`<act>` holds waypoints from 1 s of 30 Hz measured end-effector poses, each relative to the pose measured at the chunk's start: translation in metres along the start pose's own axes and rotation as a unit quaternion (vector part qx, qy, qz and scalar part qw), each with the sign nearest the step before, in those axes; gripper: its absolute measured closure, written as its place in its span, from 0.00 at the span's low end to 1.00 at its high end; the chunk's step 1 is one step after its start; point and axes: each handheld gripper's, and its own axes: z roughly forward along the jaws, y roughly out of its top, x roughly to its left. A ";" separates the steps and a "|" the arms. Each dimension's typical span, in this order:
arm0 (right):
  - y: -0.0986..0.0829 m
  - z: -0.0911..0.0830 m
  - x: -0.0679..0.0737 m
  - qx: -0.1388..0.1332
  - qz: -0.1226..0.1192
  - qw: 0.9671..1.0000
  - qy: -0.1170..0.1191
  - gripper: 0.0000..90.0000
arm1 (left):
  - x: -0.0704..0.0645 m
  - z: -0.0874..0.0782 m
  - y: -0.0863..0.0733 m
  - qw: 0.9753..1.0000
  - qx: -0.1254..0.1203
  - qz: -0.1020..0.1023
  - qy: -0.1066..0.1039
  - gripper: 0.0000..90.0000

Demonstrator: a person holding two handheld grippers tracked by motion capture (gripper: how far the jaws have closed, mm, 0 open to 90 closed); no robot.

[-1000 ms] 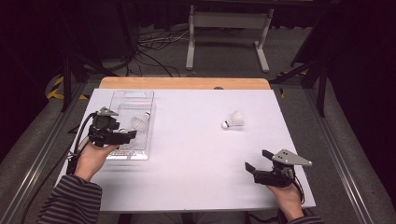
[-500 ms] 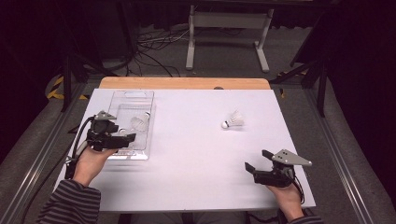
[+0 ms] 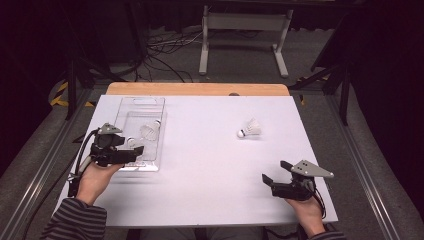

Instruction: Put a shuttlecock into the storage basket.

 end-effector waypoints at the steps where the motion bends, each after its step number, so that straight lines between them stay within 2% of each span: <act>1: 0.000 0.000 0.000 0.000 0.000 1.000 0.000 0.16 | -0.001 0.000 -0.001 1.000 0.001 -0.001 0.001 0.25; 13: 0.000 0.000 0.000 0.000 0.000 1.000 0.001 0.16 | -0.003 -0.004 -0.009 1.000 -0.015 0.005 0.004 0.25; 20: 0.000 0.000 0.000 0.000 -0.001 1.000 0.002 0.16 | -0.003 -0.006 -0.016 1.000 -0.029 -0.004 -0.002 0.25; 30: 0.000 0.000 0.001 0.001 -0.001 1.000 0.000 0.16 | -0.006 -0.013 -0.025 0.999 -0.054 0.002 0.001 0.24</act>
